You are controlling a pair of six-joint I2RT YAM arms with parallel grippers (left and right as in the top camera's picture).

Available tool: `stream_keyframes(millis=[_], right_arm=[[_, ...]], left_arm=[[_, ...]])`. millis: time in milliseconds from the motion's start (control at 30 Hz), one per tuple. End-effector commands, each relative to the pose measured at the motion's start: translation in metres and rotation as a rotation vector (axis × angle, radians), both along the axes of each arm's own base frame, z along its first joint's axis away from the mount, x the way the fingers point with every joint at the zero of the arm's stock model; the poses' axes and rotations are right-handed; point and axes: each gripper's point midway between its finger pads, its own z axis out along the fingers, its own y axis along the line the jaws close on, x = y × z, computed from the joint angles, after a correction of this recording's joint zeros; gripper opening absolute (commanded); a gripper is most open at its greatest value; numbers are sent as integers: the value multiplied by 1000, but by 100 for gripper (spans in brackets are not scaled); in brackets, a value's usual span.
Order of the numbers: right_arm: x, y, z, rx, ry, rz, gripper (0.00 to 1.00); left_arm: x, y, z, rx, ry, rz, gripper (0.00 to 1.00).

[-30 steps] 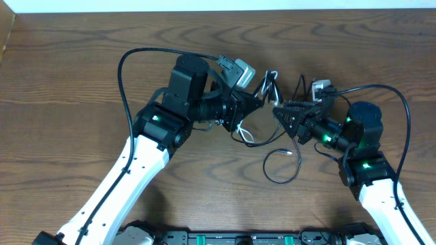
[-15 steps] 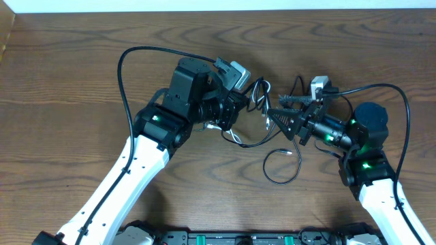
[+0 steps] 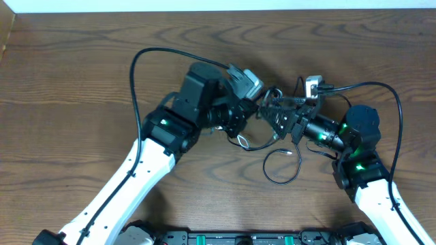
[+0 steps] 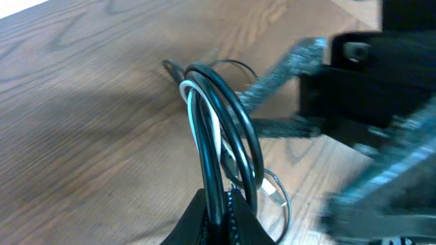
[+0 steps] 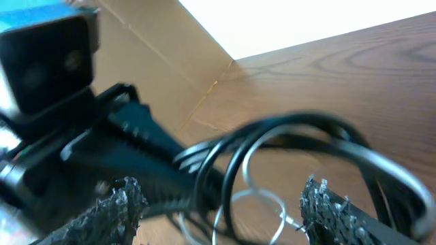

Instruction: Untangle cables

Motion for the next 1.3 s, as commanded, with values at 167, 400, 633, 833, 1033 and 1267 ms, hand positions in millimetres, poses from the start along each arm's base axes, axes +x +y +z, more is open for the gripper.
stream_keyframes(millis=[167,400,633,833,1033,1267], right_arm=[[8,-3,4,13,12,-56,66],[8,-4,4,13,12,-60,54],[8,-4,4,13,12,-58,59],[8,-4,4,13,11,-58,51],[8,-4,4,12,12,-58,37],[7,-3,4,13,12,-50,26]], left_arm=[[-7,-9,9,0,-57,-57,8],[-10,-11,10,-11,-52,-75,8],[-19,-19,11,-19,-47,-109,7],[-21,-21,11,-19,-46,-116,7],[-21,-21,11,-19,-47,-116,8],[-17,-18,10,-4,-56,-94,7]])
